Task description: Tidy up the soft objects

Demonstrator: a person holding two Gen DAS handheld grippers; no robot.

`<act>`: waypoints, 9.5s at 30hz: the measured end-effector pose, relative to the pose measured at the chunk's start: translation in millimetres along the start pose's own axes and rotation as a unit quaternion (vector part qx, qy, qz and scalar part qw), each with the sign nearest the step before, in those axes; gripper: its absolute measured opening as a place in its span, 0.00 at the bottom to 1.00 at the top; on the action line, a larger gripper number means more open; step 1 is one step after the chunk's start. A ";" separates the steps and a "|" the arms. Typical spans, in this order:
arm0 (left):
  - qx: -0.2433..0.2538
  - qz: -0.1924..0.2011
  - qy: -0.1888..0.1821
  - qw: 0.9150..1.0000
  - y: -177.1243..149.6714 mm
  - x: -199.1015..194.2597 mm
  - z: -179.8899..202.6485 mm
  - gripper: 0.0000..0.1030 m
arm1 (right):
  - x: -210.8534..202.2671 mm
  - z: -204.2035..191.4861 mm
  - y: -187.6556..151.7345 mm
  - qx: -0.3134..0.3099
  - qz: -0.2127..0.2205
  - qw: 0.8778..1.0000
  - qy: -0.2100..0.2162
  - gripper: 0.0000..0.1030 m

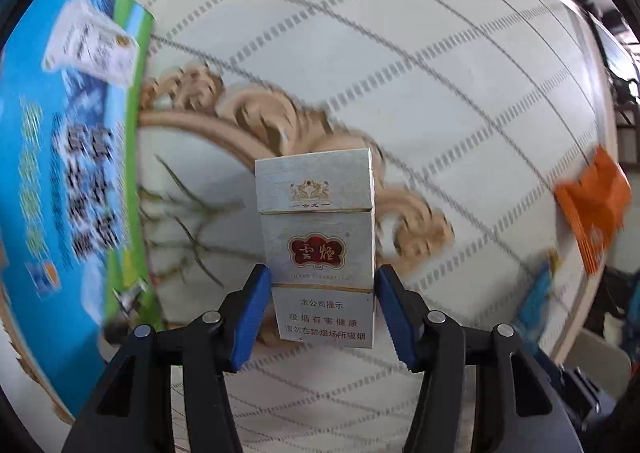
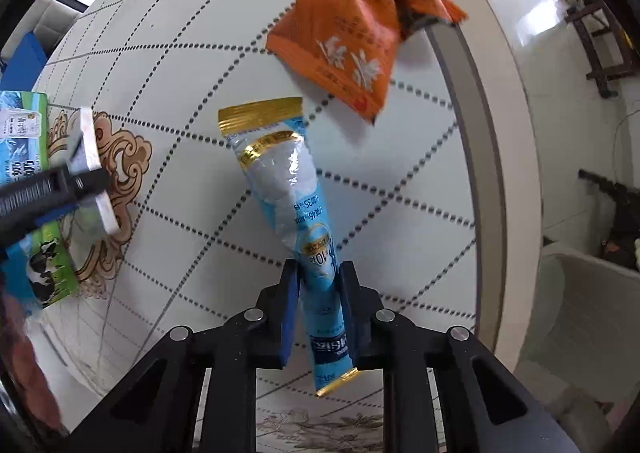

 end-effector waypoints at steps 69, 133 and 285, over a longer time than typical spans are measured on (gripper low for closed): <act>-0.044 0.071 -0.018 0.996 -23.1 -83.3 -376.6 0.51 | -66.7 -371.3 -8.3 -0.077 0.072 0.994 0.030 0.15; -0.083 0.148 0.042 0.985 8.1 -115.4 -227.3 0.93 | -72.5 14.8 91.8 0.235 0.100 0.967 0.007 0.93; -0.030 0.376 0.008 0.926 -226.9 -417.0 -302.6 1.00 | -400.8 -273.9 -246.3 -0.149 0.372 0.916 0.005 0.93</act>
Point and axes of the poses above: each gripper's, at about its wrist camera, not at the fingertips, and x roughly the way its jaws point, z to its right, y to its top, the point moved 3 cm from there along x, roughly the way its jaws point, and after that the axes turned 8 degrees about z, right-handed, at the moved point
